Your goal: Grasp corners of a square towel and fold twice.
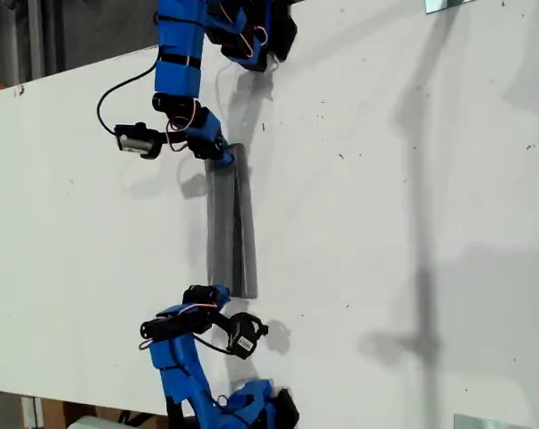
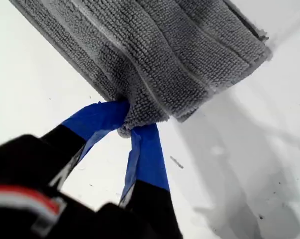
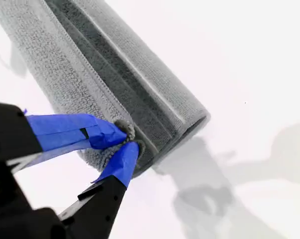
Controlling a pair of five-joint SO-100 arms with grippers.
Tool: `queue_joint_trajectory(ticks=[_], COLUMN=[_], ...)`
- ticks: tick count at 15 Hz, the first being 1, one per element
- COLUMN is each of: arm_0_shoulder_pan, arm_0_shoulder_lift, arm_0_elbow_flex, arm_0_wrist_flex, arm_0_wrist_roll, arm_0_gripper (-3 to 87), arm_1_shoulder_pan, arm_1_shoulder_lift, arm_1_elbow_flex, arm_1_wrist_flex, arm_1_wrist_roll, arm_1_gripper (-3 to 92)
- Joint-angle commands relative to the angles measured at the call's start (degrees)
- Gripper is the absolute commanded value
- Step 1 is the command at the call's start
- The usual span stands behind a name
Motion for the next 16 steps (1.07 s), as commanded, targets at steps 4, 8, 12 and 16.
queue_joint_trajectory(ticks=[4,8,12,16], arm_0_shoulder_pan=[5.27,6.86,4.48,0.09], arm_0_shoulder_lift=[-2.55,-2.55,6.24,19.78], arm_0_elbow_flex=[-2.99,-8.96,-7.38,1.85], arm_0_wrist_flex=[0.09,5.27,5.98,5.98], arm_0_wrist_roll=[-4.13,-1.23,0.97,1.58], arm_0_gripper=[-0.1,23.4,30.6,29.1], arm_1_shoulder_pan=[0.88,-0.53,2.72,13.45], arm_1_shoulder_lift=[1.76,1.93,5.71,-6.24], arm_1_elbow_flex=[2.81,-0.44,1.14,5.1], arm_1_wrist_flex=[-1.76,1.41,1.05,-5.27], arm_1_wrist_roll=[0.62,0.09,-2.37,-3.25], arm_1_gripper=[-0.1,31.2,35.4,34.8])
